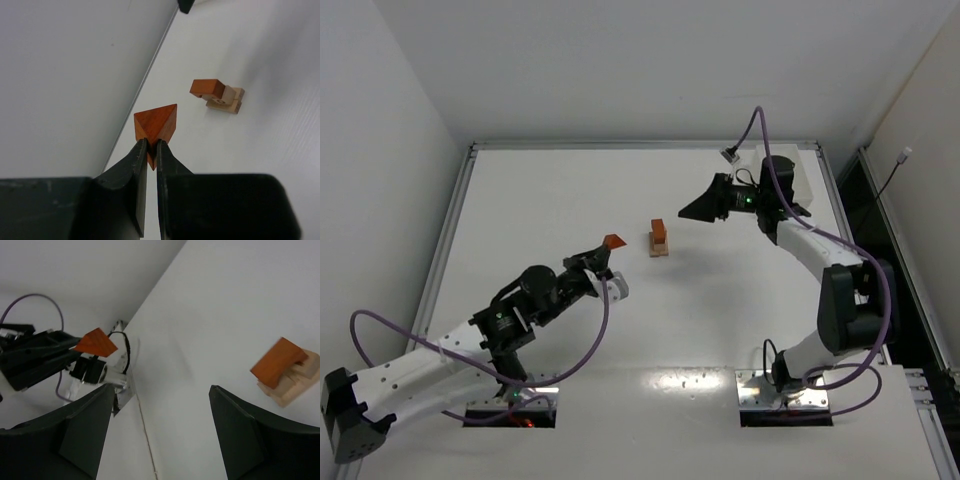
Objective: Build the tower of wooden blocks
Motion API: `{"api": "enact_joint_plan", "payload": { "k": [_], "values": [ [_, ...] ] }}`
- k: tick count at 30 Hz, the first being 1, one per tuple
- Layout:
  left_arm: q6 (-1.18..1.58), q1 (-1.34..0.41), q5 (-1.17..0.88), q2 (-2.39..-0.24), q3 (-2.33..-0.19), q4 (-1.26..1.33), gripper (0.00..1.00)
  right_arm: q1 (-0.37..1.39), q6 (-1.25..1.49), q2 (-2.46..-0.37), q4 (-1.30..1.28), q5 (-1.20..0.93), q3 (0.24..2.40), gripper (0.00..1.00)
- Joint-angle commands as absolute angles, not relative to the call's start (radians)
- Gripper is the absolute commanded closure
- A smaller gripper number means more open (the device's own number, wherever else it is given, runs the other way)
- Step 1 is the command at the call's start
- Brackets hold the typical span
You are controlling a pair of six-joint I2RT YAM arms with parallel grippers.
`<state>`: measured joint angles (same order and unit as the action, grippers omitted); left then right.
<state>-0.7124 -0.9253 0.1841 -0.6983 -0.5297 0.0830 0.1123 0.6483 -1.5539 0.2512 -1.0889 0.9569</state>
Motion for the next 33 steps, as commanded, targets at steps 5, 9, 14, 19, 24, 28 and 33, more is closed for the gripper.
{"api": "enact_joint_plan", "payload": {
  "k": [5, 9, 14, 19, 24, 28, 33],
  "values": [
    [-0.526, -0.977, 0.083, -0.742, -0.621, 0.164, 1.00, 0.161, 0.649, -1.526, 0.571, -1.373, 1.009, 0.28],
    [-0.413, -0.989, 0.092, -0.822, -0.692, 0.202, 1.00, 0.198, 0.579, -1.502, 0.528, -1.451, 1.020, 0.29],
    [-0.344, -1.022, 0.126, -0.881, -0.750, 0.241, 1.00, 0.236, 0.353, -1.451, 0.212, -1.470, 1.055, 0.30],
    [-0.368, -1.083, 0.183, -0.891, -0.750, 0.287, 1.00, 0.258, 0.362, -1.431, 0.179, -1.470, 1.055, 0.31],
    [-0.397, -1.120, 0.202, -0.891, -0.741, 0.299, 1.00, 0.287, 0.371, -1.431, 0.169, -1.470, 1.055, 0.34],
    [-0.419, -1.129, 0.212, -0.882, -0.720, 0.311, 1.00, 0.296, 0.394, -1.431, 0.178, -1.460, 1.065, 0.35],
    [-0.448, -1.138, 0.222, -0.864, -0.686, 0.322, 1.00, 0.307, 0.429, -1.431, 0.199, -1.460, 1.074, 0.35]
  ]
}}
